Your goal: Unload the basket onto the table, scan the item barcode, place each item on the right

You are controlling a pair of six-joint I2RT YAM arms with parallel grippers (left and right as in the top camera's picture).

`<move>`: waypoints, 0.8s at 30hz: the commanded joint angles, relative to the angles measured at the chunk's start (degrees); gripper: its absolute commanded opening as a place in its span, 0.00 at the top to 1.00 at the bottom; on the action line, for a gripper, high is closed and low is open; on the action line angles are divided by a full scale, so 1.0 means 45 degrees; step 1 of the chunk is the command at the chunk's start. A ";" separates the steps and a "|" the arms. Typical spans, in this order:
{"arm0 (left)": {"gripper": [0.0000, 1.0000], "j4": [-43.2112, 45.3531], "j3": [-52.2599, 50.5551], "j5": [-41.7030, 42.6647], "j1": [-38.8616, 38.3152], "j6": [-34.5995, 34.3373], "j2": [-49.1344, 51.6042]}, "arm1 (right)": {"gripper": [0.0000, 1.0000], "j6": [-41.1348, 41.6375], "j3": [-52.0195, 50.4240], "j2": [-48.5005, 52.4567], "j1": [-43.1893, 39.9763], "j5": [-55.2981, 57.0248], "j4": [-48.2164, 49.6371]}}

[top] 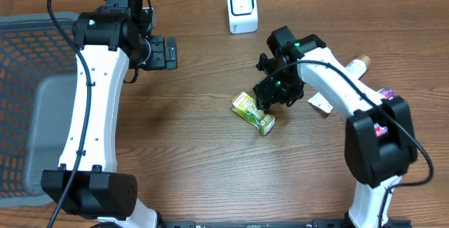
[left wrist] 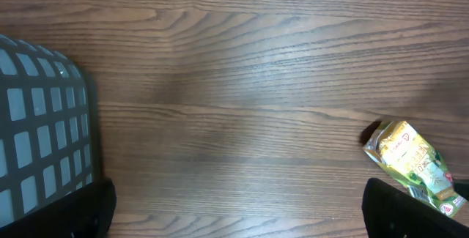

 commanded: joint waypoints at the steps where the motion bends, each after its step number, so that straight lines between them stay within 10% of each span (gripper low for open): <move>1: 0.00 0.0005 0.0005 0.0141 0.0049 -0.0170 -0.0010 | 0.27 -0.1180 -0.0053 0.0602 -0.0185 -0.0821 0.0005; 15: 0.00 0.0005 0.0005 0.0141 0.0049 -0.0170 -0.0010 | 0.34 -0.2336 -0.0053 0.1501 -0.0437 -0.2453 0.0214; 24: 0.00 0.0005 0.0005 0.0141 0.0049 -0.0170 -0.0010 | 0.73 -0.2288 -0.0053 0.2293 -0.0413 -0.4138 0.0350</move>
